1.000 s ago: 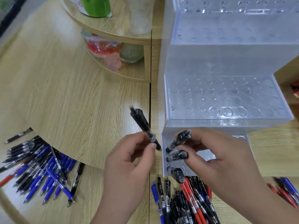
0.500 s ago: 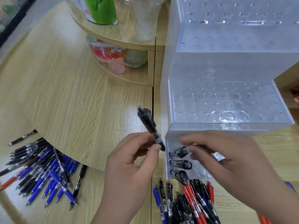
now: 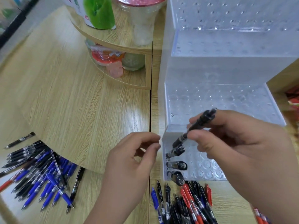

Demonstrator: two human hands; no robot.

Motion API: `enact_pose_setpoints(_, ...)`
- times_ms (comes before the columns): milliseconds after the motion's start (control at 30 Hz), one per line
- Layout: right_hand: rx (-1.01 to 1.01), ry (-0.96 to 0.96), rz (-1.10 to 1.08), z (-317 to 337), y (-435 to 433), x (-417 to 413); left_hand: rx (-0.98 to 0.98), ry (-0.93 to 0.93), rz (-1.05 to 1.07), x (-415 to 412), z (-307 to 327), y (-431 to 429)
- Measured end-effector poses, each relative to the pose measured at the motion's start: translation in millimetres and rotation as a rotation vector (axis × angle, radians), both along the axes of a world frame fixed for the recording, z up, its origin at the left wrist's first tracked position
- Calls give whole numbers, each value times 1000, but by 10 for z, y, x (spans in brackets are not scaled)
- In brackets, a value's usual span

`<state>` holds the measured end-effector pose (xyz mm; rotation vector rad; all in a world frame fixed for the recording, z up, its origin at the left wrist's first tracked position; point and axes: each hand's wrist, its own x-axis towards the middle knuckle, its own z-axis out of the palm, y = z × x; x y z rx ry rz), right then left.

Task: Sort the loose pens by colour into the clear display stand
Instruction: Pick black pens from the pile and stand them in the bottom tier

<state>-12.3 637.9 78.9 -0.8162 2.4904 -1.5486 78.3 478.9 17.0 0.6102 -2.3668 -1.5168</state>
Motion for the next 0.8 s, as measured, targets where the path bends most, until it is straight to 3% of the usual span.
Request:
enact_pose_setpoints(167, 9, -173, -95, -345, -1, -53, 233, -176, 52, 113, -282, 98)
enact_pose_setpoints(333, 113, 42, -88, -303, -13, 139, 443, -189, 131, 121, -361, 171)
enact_pose_setpoints(433, 186, 46, -72, -359, -49, 84, 472, -182, 139, 120, -375, 186)
enact_pose_setpoints(600, 332, 208, -43, -384, -55, 71, 485, -178, 148, 109, -394, 200)
enact_pose_setpoints(800, 119, 13, -144, -499, -82, 195, 488, -160, 172, 114, -406, 245)
